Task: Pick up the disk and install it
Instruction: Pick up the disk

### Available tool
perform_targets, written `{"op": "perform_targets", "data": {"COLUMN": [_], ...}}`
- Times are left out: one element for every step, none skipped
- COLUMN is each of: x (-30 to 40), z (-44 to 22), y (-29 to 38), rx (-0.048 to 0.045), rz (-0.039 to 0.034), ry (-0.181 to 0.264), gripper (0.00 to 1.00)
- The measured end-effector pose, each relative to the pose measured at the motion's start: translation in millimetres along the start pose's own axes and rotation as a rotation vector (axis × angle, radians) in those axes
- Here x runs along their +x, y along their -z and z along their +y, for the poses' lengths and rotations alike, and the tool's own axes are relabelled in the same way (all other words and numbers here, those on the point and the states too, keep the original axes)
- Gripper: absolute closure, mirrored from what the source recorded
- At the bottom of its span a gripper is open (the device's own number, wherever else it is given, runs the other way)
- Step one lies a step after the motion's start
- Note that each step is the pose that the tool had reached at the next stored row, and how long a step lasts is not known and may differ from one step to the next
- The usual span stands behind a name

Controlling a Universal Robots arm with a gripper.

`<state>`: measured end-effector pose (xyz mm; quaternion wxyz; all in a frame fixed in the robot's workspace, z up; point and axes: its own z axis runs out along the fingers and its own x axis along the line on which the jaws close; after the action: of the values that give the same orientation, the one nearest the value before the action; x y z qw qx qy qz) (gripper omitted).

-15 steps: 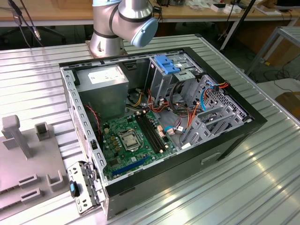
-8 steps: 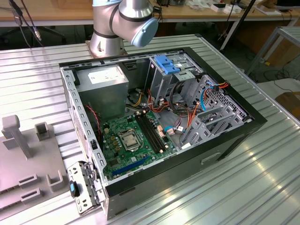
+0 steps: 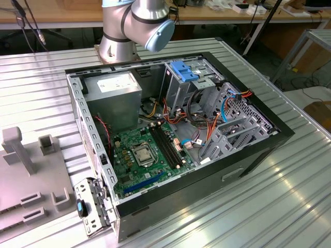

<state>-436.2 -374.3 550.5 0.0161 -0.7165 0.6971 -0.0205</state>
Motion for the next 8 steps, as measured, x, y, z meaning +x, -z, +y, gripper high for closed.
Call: {"op": "perform_targets", "data": {"x": [0.1,0.1,0.2,0.3,0.4,0.5,0.6,0.7], "z": [-2.3,-3.6,-7.3,-10.5,-13.7,-16.3,-19.1,-23.9], "y": [-0.2,-0.3,-0.7,-0.9,-1.1,-1.4,-1.6,-1.9], "rx": [0.0,-0.0001,0.0,-0.0001,-0.0002,-0.0001,-0.0001,-0.0001], "rz": [0.0001,0.0002,0.0004,0.0006,0.0008,0.0008,0.0009,0.0009], "ry": [-0.003,-0.004,-0.008,-0.012,-0.015,-0.016,-0.017,-0.018], "gripper": [0.64,0.64,0.64,0.64,0.64,0.64,0.64,0.64]}}
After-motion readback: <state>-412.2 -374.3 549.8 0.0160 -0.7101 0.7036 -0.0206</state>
